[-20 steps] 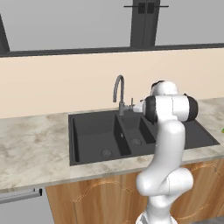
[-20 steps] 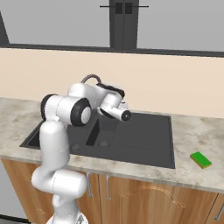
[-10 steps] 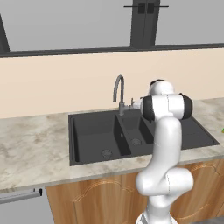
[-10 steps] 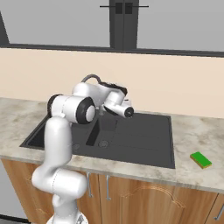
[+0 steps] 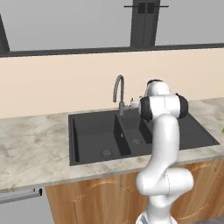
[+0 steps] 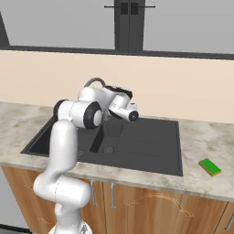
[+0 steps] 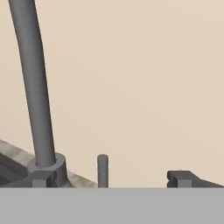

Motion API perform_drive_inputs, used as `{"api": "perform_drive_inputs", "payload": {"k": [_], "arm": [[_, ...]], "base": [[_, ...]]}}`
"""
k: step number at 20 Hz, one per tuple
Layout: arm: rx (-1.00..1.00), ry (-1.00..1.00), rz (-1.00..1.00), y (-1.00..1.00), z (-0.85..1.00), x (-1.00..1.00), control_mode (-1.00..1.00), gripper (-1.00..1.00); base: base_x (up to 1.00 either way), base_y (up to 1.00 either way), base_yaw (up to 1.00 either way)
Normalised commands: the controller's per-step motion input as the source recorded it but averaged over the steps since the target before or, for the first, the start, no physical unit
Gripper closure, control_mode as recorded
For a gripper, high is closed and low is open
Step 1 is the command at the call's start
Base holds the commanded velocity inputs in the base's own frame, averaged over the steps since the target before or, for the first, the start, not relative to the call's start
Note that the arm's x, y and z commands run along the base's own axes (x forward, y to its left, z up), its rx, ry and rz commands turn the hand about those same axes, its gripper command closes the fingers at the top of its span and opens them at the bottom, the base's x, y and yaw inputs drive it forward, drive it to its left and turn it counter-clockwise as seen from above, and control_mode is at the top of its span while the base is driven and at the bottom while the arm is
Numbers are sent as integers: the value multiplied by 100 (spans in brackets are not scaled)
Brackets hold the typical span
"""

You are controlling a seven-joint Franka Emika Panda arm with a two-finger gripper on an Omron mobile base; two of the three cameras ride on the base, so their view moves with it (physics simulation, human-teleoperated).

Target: Soak the sponge with water for a few seconds and then drop it inside the sink.

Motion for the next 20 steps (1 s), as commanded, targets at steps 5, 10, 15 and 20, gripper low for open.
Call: {"api": "perform_drive_inputs", "payload": {"k": [5, 10, 15, 20], "arm": [[0, 0, -1, 0, -12, 17, -100, -100], [0, 0, 0, 0, -11, 10, -100, -100], [0, 0, 0, 0, -18, 1, -100, -100], [1, 0, 1, 6, -19, 2, -100, -100]], "base": [[0, 0, 0], [0, 0, 0], [0, 0, 0], [0, 0, 0]]}}
